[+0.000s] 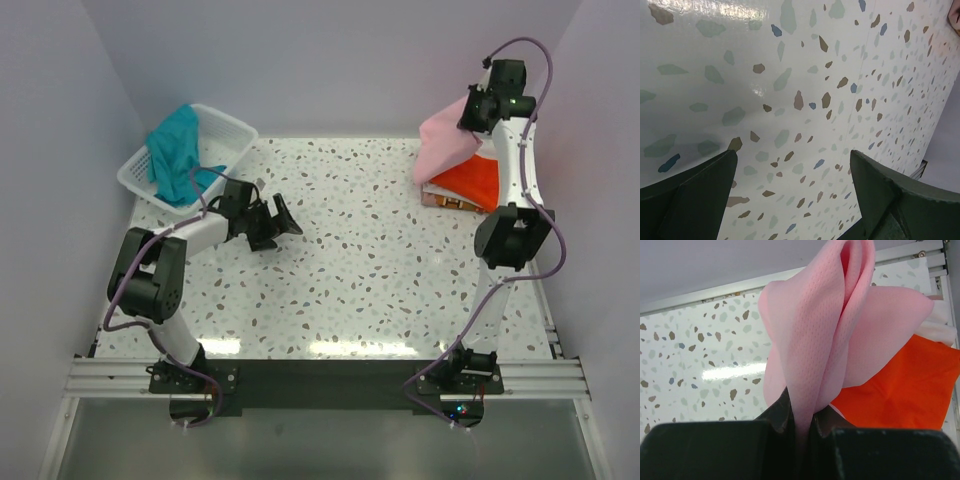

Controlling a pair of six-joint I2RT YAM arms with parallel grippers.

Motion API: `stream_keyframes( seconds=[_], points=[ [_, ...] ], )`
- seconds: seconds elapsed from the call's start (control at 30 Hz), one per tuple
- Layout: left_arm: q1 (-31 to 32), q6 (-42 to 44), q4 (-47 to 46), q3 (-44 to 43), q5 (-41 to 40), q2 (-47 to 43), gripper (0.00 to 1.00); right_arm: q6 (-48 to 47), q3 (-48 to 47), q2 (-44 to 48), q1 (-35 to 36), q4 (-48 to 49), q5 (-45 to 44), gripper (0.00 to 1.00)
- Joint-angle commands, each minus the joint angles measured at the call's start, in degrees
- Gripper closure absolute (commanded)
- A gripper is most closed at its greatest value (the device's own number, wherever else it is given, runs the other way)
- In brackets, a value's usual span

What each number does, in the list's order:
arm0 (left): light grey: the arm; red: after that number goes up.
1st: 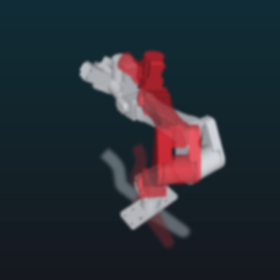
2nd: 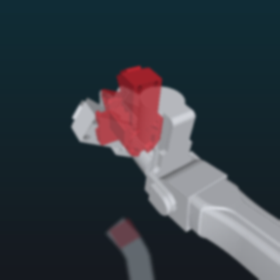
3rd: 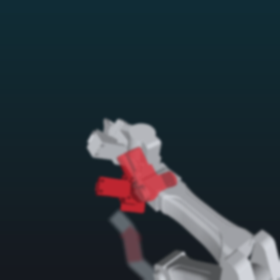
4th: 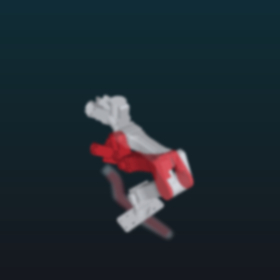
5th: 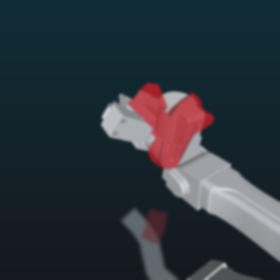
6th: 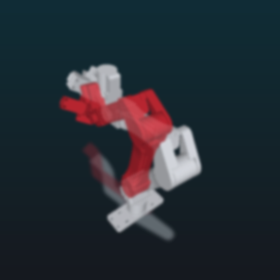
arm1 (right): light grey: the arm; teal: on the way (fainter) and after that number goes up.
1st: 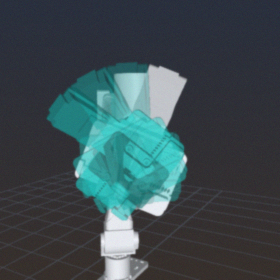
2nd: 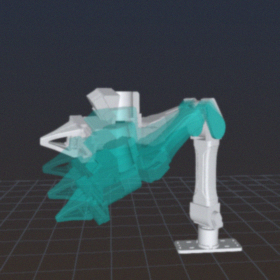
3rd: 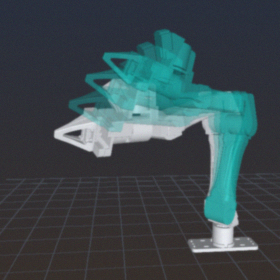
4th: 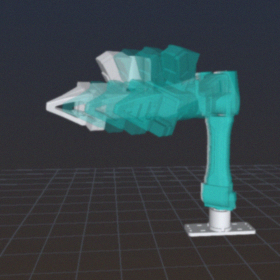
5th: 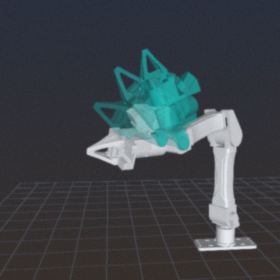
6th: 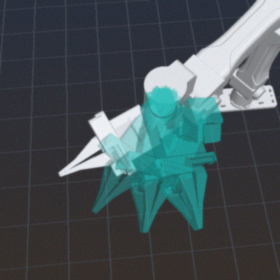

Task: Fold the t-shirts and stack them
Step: Neatly place the folded tshirt to the corner

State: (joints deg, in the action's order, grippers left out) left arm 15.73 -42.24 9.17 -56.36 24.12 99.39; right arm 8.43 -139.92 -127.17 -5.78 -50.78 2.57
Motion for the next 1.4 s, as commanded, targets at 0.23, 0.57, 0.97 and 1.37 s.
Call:
stream_keyframes(
  seconds=[0.23, 0.57, 0.97, 1.37],
  points=[
    [-0.3, 0.7, 0.7, 1.1, -1.2, -4.0, 0.00, -0.3, 4.8, 5.3, -1.5, 5.3, -0.5, 1.00],
    [-0.3, 1.1, 2.3, 0.0, -2.0, -5.3, 0.00, -5.0, 8.8, 3.2, -2.1, 7.1, -10.8, 1.00],
    [-0.3, 1.0, 4.5, -0.4, -2.8, -6.7, 0.00, -6.8, 10.9, -0.2, -2.8, 8.9, -19.4, 1.00],
    [0.0, 1.1, 5.8, -0.4, -4.3, -8.4, 0.00, -7.5, 12.5, -2.8, -3.1, 11.2, -27.1, 0.47]
  ],
)
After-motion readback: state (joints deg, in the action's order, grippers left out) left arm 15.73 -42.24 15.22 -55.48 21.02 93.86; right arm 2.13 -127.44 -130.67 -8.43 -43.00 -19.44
